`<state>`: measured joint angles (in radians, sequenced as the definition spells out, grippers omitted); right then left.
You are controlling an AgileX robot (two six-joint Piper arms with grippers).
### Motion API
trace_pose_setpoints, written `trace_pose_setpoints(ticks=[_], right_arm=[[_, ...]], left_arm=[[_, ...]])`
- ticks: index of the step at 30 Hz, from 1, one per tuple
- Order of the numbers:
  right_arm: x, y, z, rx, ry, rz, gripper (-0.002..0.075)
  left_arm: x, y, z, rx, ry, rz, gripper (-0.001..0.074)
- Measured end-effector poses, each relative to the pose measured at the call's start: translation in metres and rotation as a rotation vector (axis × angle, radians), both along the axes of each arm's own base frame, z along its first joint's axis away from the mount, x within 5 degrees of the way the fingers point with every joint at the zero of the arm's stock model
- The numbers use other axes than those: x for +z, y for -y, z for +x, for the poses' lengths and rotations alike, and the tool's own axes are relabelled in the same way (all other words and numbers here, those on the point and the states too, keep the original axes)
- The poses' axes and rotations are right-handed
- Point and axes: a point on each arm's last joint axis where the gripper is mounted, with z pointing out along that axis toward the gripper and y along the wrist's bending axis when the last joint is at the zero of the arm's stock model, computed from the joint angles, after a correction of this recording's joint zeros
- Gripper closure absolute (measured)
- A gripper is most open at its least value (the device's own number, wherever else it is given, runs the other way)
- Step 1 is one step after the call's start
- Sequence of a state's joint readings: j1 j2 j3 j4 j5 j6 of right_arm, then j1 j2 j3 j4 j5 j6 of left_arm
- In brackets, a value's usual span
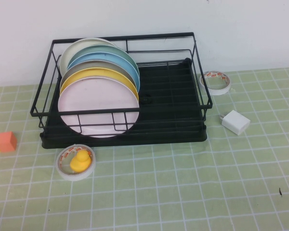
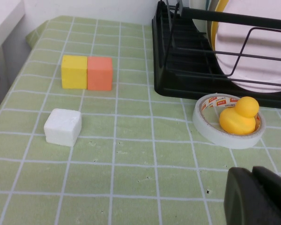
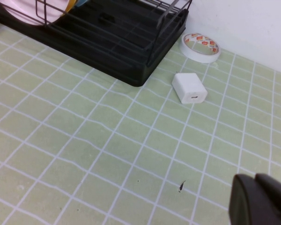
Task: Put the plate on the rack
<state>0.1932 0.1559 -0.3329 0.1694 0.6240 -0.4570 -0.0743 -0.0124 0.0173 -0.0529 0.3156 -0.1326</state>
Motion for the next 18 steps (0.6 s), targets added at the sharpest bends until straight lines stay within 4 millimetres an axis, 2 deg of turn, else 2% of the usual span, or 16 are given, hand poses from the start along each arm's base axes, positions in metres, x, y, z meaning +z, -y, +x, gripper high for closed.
trace_pose_setpoints(ticks=[12, 18], right_arm=[[0.000, 0.009, -0.004, -0.201, 0.067, 0.009, 0.0728], [-0.030, 0.013, 0.001, -0.284, 0.100, 0.021, 0.0728]], left_arm=[[0.000, 0.000, 0.000, 0.000, 0.000, 0.002, 0.0736], [0.000, 0.000, 0.000, 0.000, 0.000, 0.002, 0.0736]])
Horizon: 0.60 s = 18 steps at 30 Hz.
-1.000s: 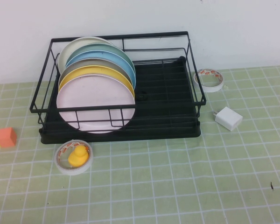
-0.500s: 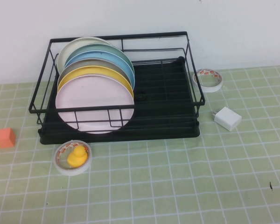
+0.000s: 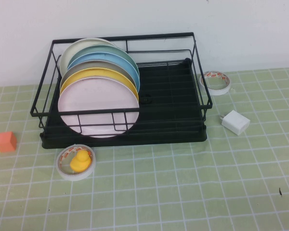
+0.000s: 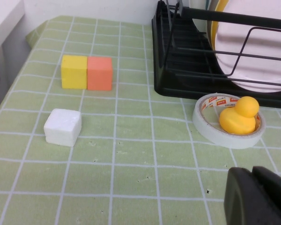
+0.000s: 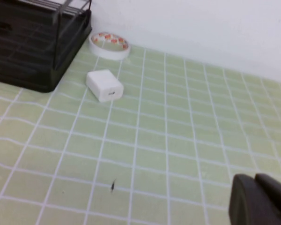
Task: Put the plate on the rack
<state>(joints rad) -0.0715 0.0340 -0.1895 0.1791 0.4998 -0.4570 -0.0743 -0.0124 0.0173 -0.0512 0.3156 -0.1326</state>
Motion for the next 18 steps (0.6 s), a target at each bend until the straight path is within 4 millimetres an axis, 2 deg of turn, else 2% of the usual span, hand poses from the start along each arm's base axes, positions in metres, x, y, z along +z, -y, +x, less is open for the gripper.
trace_pose_setpoints(ticks=[8, 12, 18], right_arm=[[-0.055, 0.000, 0.005, -0.012, -0.087, 0.030, 0.0728], [-0.054, 0.002, 0.008, -0.029, -0.020, 0.032, 0.0728], [-0.054, 0.004, 0.008, -0.034, -0.016, -0.005, 0.0728]], left_arm=[[0.000, 0.000, 0.000, 0.000, 0.000, 0.002, 0.0736], [0.000, 0.000, 0.000, 0.000, -0.002, 0.004, 0.0736], [0.000, 0.000, 0.000, 0.000, -0.002, 0.004, 0.0736]])
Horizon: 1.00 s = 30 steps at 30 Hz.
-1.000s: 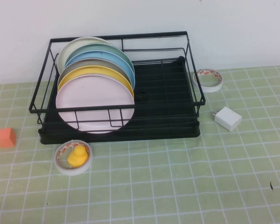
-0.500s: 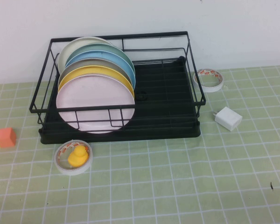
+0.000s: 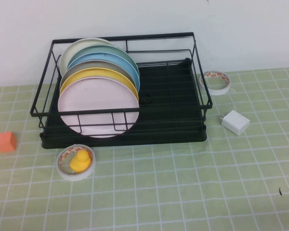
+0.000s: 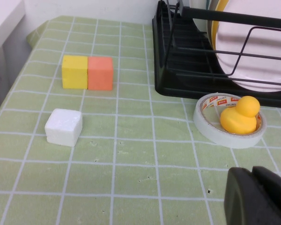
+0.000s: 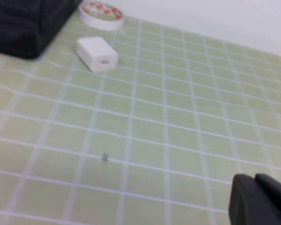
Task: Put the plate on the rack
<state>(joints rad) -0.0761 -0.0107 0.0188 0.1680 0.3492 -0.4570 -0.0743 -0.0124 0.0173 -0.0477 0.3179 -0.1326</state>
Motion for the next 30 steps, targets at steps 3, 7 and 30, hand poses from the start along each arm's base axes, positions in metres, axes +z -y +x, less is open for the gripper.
trace_pose_setpoints(ticks=[3, 7, 30], right_arm=[[-0.0001, 0.0028, -0.0001, -0.015, -0.002, -0.050, 0.0728], [-0.0002, 0.0037, -0.0001, -0.043, -0.002, -0.001, 0.0728], [-0.0003, 0.0061, -0.0003, -0.102, -0.001, 0.089, 0.0728]], left_arm=[[0.0000, 0.0000, 0.0000, 0.000, 0.000, 0.000, 0.0736], [0.0000, 0.0000, 0.0000, 0.000, 0.000, 0.000, 0.0736], [0.0000, 0.0000, 0.0000, 0.000, 0.000, 0.000, 0.0736]])
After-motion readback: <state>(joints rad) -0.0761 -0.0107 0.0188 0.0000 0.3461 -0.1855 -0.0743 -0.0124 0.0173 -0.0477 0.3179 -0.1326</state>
